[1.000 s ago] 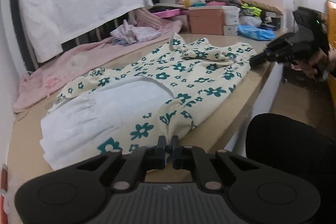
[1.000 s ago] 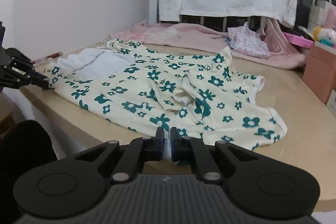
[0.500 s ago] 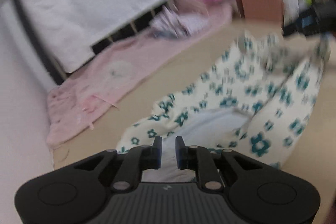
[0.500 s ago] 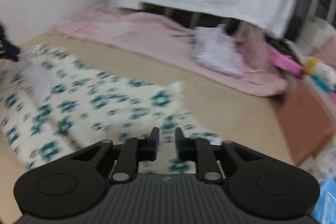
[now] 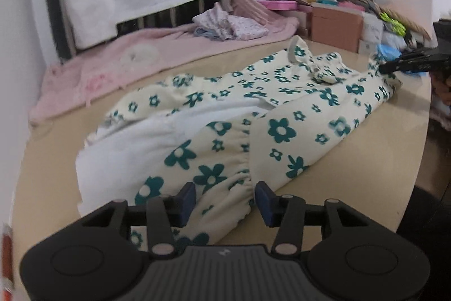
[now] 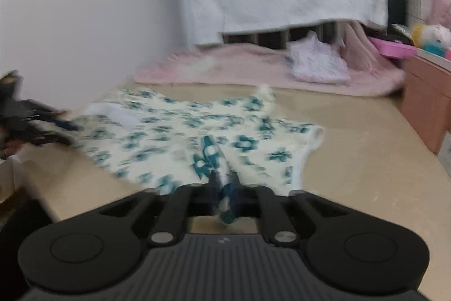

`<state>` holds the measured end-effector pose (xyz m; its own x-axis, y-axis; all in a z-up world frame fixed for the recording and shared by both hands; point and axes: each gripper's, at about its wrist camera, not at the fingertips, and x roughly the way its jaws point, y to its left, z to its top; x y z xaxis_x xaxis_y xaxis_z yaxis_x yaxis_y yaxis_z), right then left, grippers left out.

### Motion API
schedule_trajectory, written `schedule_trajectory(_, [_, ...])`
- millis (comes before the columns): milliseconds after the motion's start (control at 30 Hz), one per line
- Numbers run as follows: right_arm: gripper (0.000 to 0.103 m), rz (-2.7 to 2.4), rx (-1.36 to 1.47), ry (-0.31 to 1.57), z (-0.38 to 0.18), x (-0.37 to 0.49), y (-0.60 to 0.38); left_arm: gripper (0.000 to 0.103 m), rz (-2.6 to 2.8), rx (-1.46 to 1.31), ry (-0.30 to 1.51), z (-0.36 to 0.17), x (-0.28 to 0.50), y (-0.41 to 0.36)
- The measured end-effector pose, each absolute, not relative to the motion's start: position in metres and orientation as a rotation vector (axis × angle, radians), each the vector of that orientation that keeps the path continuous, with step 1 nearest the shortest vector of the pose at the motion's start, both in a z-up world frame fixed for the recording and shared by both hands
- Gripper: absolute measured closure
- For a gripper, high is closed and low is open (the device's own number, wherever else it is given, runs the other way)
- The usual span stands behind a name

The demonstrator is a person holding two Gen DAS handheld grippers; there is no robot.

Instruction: Fold clothes

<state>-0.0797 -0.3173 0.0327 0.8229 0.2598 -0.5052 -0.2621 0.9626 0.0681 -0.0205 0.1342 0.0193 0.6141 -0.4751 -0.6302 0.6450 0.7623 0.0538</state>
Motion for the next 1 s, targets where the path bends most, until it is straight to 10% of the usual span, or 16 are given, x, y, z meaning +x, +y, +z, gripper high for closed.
schedule_trajectory(233, [0.064, 0.066, -0.080, 0.574, 0.033, -0.072, -0.304, 0.058, -0.560, 0.284, 0.576, 0.041, -0.040, 0.135])
schedule_trajectory(433, [0.094, -0.006, -0.043, 0.417, 0.046, -0.112, -0.265, 0.059, -0.546, 0.250, 0.495, 0.045, -0.037, 0.093])
schedule_trajectory(1000, [0.095, -0.031, -0.132, 0.531, 0.006, -0.115, -0.225, 0.063, -0.359, 0.105, 0.621, 0.017, -0.084, 0.147])
